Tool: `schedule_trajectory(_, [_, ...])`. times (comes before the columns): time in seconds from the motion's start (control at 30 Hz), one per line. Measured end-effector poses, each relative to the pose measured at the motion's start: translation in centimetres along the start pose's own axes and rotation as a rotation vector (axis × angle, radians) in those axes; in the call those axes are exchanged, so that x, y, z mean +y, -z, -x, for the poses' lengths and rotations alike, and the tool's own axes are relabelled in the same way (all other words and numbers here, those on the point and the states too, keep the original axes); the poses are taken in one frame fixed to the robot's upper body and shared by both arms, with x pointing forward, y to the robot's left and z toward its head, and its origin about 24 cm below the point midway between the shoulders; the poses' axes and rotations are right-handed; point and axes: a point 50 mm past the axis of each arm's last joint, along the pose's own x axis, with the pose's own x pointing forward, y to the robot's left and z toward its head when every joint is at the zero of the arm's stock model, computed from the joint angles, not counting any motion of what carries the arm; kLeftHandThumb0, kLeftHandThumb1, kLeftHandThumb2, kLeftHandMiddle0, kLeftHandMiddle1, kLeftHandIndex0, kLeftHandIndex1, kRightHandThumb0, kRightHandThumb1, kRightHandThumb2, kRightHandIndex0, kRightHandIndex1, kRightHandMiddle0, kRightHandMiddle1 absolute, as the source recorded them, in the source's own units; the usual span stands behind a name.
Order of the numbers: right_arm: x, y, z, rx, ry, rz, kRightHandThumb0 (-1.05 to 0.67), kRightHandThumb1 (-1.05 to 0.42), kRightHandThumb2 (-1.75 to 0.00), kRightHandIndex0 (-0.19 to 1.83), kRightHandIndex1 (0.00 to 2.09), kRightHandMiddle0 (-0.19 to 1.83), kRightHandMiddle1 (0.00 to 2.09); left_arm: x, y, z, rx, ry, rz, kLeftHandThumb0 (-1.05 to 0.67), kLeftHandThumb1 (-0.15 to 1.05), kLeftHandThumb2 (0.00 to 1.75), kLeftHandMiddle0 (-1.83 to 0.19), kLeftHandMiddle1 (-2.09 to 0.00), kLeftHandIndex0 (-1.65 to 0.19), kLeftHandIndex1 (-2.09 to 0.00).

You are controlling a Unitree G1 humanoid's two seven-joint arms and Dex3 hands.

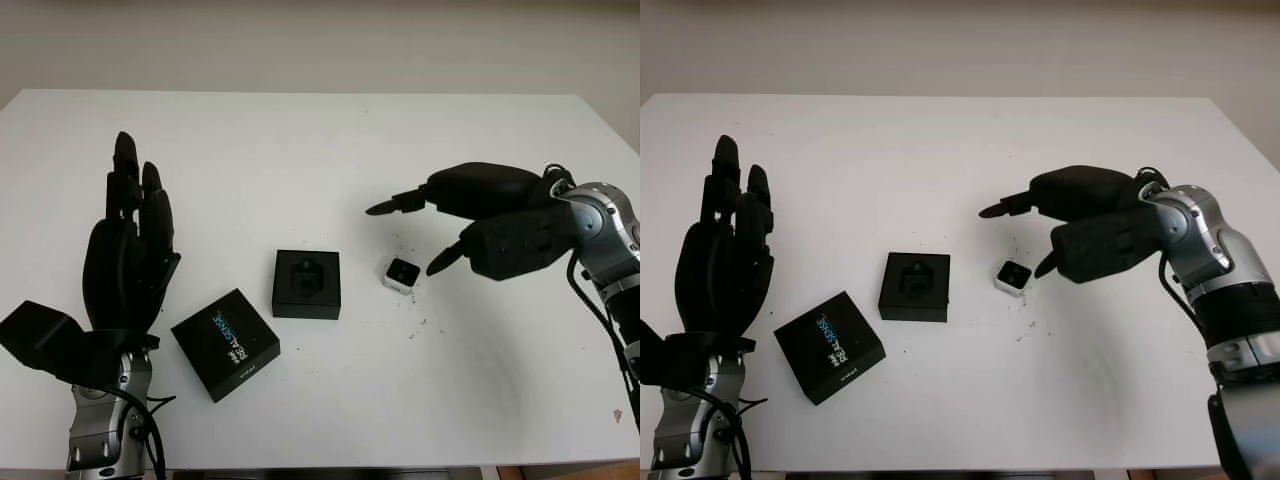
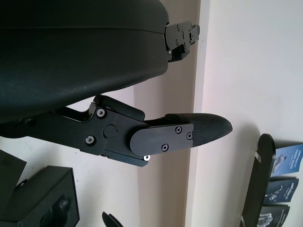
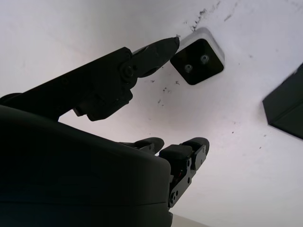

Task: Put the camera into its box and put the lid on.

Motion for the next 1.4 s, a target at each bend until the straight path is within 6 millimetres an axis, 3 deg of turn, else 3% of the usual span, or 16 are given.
schedule_trajectory(0.47, [1.3,-0.2,-0.1,-0.072,0.024,0.098,-0.30,-0.84,-0.07,0.42,0.11,0.53,0.15,0.0,0.0,0.0,0.001,-0.001,-0.004,-0.73,1.05,0.48,0.16,-0.05,0.17,-0.05])
schedule_trajectory(1.27, [3.4,0.8,-0.2,-0.061,-0.012,0.077,-0.32,-0.85,-0.05,0.42,0.09,0.51,0.27,0.0,0.0,0.1,0.005,-0.004,-0.009,-0.73,1.05,0.48,0.15,-0.06,0.16,-0.06])
schedule_trajectory(1.4, [3.6,0.8,-0.2,-0.066,-0.006,0.074,-0.32,-0.84,-0.05,0.45,0.10,0.40,0.49,0.0,0.1,0.1,0.010,-0.004,-0.009,-0.74,1.05,0.48,0.15,-0.05,0.17,-0.05])
